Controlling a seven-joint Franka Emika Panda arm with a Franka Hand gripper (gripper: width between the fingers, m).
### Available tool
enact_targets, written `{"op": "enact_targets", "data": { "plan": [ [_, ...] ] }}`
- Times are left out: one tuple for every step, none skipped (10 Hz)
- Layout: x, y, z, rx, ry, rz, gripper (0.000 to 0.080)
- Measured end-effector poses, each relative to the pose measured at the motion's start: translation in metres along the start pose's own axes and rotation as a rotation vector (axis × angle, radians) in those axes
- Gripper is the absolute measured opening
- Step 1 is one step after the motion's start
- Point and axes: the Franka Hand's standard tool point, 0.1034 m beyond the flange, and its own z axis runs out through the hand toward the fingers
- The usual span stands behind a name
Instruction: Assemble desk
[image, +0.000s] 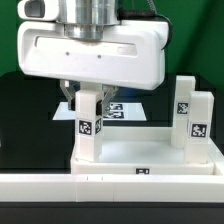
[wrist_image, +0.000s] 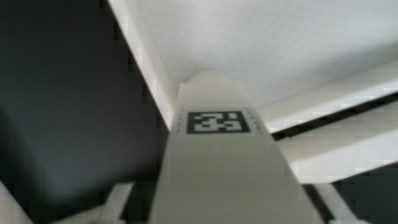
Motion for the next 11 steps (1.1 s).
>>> {"op": "enact_targets", "data": {
  "plan": [
    [0.0003,0.0007,0.0004,0.003,0.003,0.066,0.0288],
    [0.0008,0.0016,0.0006,0.013,0.001,0.144,0.0289],
    [0.0010,0.0023,0.0008,0.018,0.000,0.240,0.0290],
    [0.0010,0.0026,0.0010,0.019,-0.001,0.318,0.0290],
    [0.0009,0.0030,0.0011,0.025,-0.004,0.410,0.0290],
    [0.0013,0.0040,0.0016,0.034,-0.006,0.536,0.0290],
    [0.0018,0.0042,0.0018,0.039,-0.004,0.621,0.0290],
    [0.0019,0.0040,0.0017,0.041,-0.005,0.691,0.0290],
    [0.0028,0.0040,0.0017,0.056,-0.010,0.798,0.0290],
    [0.0031,0.0030,0.0015,0.067,-0.016,0.884,0.0290],
    [0.0031,0.0017,0.0014,0.074,-0.020,0.970,0.0290]
  ]
}}
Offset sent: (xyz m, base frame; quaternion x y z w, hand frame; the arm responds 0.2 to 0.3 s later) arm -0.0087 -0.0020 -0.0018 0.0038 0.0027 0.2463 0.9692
